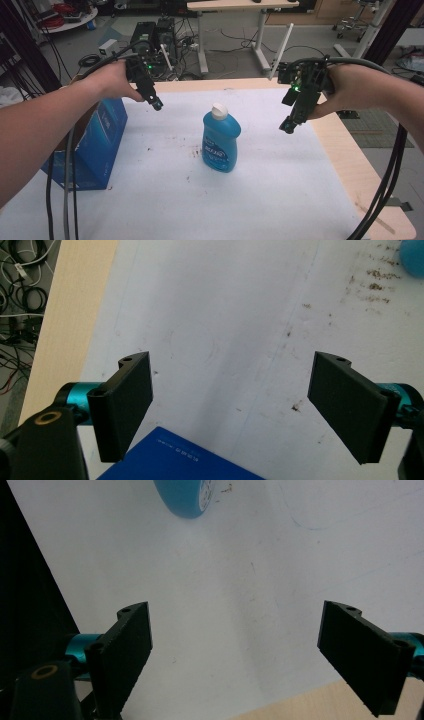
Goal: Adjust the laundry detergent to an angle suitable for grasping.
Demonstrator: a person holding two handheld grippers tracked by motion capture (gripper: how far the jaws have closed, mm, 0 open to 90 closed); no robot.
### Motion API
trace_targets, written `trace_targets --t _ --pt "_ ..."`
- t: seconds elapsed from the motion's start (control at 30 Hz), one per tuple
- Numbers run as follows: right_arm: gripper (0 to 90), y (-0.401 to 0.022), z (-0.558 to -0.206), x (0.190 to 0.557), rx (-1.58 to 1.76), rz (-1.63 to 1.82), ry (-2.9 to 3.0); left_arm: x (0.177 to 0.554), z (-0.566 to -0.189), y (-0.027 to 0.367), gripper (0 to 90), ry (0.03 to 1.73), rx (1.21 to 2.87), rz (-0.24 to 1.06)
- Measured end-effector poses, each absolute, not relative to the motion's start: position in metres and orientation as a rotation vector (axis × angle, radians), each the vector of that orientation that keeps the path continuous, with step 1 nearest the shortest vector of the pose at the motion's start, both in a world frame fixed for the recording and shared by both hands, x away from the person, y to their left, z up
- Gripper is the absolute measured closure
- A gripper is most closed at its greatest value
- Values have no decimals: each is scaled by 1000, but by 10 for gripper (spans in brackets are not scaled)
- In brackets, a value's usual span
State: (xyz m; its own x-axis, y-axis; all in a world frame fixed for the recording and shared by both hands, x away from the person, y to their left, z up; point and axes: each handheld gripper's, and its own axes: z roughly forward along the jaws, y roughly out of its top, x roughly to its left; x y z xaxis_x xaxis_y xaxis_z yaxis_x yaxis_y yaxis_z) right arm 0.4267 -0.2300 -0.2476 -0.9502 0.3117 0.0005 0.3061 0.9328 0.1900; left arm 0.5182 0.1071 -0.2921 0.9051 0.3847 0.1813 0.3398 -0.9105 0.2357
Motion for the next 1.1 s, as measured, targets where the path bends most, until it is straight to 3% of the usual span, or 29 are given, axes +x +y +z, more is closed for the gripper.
trace_targets --t 1.1 --pt "134 -236 -244 422 521 342 3036 510 -285 107 182 528 2839 342"
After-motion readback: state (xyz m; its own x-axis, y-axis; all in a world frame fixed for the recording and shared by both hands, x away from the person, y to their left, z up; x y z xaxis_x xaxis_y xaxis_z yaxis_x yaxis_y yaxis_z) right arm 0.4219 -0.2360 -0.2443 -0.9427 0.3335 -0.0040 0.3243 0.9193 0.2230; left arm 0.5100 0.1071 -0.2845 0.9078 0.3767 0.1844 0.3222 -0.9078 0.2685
